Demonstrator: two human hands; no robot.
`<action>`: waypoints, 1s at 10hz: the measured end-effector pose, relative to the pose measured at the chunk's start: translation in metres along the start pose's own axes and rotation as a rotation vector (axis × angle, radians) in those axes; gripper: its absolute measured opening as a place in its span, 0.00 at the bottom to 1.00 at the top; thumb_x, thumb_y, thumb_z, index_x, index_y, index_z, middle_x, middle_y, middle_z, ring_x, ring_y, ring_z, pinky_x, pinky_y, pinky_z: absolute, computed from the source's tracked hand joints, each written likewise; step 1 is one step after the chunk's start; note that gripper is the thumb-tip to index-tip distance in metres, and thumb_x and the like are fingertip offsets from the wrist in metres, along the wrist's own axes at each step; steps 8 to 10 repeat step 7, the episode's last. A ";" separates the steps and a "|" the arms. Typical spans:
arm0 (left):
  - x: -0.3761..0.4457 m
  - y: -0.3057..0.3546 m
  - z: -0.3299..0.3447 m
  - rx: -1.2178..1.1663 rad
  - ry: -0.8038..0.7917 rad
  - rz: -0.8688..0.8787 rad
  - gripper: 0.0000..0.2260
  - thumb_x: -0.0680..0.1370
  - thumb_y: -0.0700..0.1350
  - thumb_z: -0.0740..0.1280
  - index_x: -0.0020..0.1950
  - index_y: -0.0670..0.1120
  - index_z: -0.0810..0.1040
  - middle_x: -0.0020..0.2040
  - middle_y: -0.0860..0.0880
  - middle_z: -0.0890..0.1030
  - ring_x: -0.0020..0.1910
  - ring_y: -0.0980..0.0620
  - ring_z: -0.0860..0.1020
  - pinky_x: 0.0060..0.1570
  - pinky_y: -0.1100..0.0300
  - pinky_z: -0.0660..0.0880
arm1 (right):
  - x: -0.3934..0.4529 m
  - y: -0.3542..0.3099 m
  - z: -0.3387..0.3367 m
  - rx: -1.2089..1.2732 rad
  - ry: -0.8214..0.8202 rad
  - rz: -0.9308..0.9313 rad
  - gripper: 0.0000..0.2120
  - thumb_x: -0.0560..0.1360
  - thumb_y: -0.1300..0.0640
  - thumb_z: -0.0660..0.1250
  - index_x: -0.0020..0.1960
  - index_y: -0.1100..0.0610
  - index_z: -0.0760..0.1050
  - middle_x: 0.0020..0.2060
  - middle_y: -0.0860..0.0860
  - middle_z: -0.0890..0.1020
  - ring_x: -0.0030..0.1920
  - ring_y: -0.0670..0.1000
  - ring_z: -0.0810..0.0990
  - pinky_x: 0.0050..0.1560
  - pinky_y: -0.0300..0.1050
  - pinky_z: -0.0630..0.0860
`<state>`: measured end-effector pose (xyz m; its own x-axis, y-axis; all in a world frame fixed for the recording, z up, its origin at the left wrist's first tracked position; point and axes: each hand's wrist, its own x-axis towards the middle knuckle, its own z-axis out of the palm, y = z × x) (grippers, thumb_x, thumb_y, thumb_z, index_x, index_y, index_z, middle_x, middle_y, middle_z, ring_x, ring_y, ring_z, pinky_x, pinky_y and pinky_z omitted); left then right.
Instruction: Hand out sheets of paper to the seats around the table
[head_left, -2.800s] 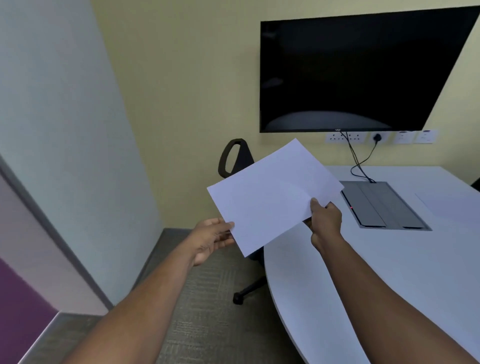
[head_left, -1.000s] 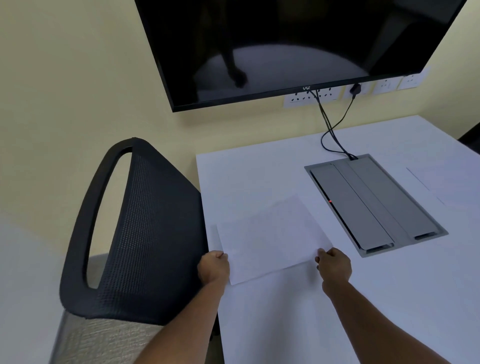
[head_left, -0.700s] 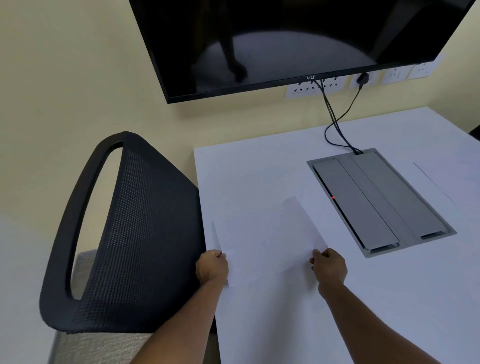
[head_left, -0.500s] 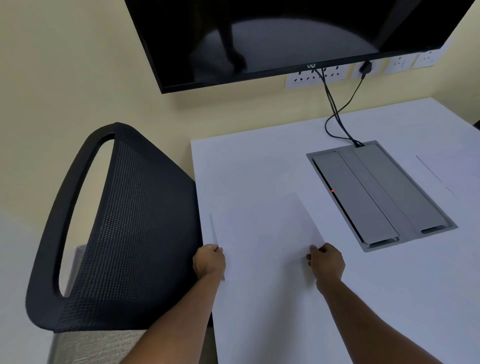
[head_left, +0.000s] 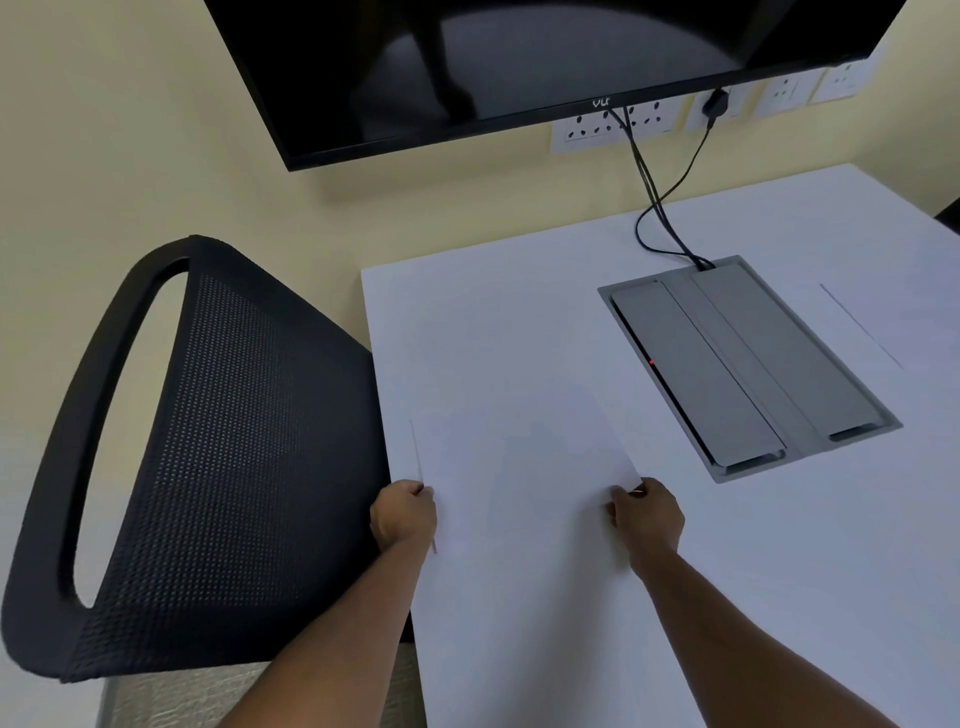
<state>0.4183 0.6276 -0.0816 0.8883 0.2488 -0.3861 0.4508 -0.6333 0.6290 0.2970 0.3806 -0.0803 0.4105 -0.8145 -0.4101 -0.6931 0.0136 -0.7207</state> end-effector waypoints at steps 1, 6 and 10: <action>-0.001 0.001 -0.001 0.017 0.015 -0.003 0.04 0.75 0.43 0.70 0.46 0.44 0.85 0.40 0.48 0.84 0.31 0.54 0.74 0.33 0.62 0.70 | 0.000 0.004 -0.001 0.019 -0.027 0.016 0.07 0.72 0.56 0.69 0.46 0.59 0.76 0.37 0.55 0.84 0.41 0.58 0.83 0.43 0.47 0.77; -0.023 0.010 -0.018 0.029 -0.015 0.064 0.09 0.76 0.44 0.69 0.54 0.45 0.84 0.46 0.47 0.85 0.35 0.49 0.77 0.32 0.63 0.72 | -0.016 -0.005 -0.045 -0.212 0.009 -0.355 0.08 0.78 0.49 0.65 0.51 0.53 0.75 0.34 0.48 0.81 0.36 0.46 0.78 0.36 0.41 0.69; -0.034 0.017 -0.024 0.008 -0.001 0.086 0.08 0.77 0.43 0.67 0.52 0.45 0.84 0.44 0.49 0.84 0.31 0.53 0.75 0.25 0.65 0.67 | -0.022 -0.012 -0.061 -0.374 0.018 -0.503 0.09 0.79 0.50 0.62 0.43 0.53 0.75 0.39 0.50 0.79 0.39 0.51 0.78 0.39 0.44 0.71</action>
